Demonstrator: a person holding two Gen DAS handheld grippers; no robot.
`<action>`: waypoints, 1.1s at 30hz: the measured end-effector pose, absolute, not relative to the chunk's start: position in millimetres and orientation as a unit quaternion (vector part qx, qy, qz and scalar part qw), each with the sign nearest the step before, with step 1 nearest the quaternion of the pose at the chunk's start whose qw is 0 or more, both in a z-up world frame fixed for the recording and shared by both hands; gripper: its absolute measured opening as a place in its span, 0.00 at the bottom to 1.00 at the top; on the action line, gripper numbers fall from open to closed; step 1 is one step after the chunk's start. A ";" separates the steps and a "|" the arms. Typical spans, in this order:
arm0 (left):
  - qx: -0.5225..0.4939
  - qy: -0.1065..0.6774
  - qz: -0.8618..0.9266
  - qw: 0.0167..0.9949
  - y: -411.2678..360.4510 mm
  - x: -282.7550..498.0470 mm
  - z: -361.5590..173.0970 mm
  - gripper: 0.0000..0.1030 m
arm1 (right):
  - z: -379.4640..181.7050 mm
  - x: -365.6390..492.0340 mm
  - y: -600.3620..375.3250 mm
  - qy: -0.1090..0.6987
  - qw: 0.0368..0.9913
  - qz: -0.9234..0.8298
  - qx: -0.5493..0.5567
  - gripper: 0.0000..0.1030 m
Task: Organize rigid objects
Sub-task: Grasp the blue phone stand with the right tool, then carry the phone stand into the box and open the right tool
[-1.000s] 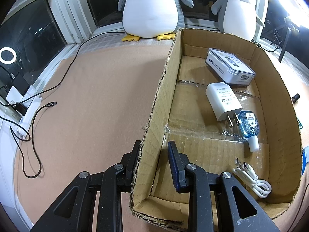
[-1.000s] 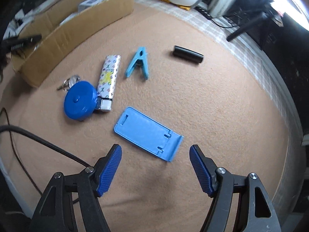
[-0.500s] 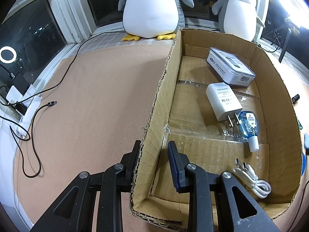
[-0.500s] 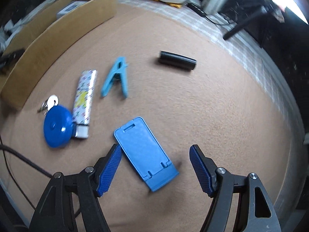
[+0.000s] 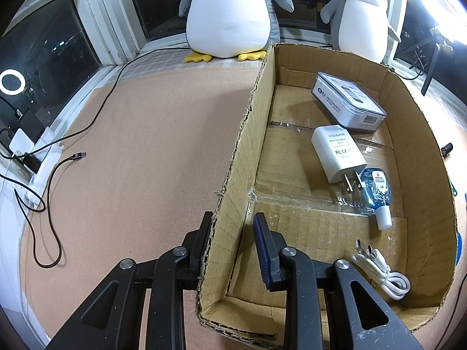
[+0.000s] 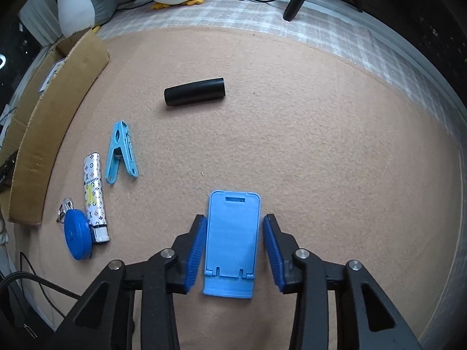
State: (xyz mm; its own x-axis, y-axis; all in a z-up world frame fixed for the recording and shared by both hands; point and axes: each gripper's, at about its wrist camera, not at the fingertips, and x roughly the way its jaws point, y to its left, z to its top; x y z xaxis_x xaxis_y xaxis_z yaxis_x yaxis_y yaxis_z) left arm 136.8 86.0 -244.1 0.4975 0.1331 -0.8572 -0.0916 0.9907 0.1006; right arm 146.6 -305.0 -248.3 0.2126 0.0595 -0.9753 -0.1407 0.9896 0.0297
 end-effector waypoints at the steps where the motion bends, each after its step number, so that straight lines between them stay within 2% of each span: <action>1: 0.021 0.497 0.065 0.865 86.0 136.7 -244.1 0.28 | -247.9 145.8 -305.4 0.624 0.778 0.064 -0.030 0.32; 13: 0.020 0.497 0.065 0.865 85.8 136.8 -244.4 0.28 | -241.1 111.7 -295.6 0.616 0.784 0.076 -0.002 0.32; 22: 0.019 0.496 0.065 0.865 85.9 136.7 -244.5 0.28 | -188.4 106.0 -264.8 0.570 0.813 0.119 0.011 0.32; 33: 0.016 0.496 0.064 0.866 85.7 137.1 -244.7 0.28 | -138.6 133.8 -162.0 0.520 0.825 0.224 -0.002 0.32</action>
